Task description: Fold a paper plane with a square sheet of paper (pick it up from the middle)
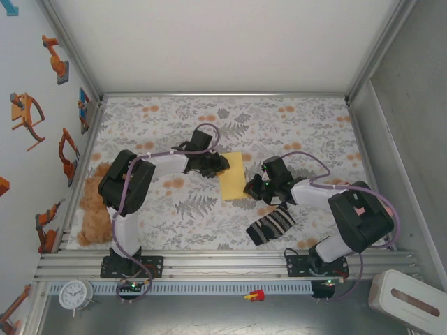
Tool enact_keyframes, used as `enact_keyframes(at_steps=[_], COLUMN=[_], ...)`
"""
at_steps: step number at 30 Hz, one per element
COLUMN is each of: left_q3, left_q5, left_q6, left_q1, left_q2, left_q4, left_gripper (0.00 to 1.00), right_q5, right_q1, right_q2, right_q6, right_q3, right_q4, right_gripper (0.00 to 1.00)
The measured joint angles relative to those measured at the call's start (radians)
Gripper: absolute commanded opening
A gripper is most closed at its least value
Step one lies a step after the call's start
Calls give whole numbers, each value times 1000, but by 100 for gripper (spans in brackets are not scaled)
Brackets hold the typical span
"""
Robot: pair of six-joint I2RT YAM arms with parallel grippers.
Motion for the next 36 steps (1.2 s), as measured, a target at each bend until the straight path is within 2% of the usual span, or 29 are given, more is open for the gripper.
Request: enact_keyframes(at_steps=[20,36], left_q3=[9,29], left_q5=[-21,-52], left_q6=[25,40], left_q1=[-7,-10], left_q2=[51,54], left_q4=[6,-37], left_gripper=[16,11], right_q5=[-31,-107], right_q1=[0,5], right_q2=[-40,159], right_q6=[-82,-153], right_q3=[59,233], right_q4=[-130,-80], right_gripper=[0,0])
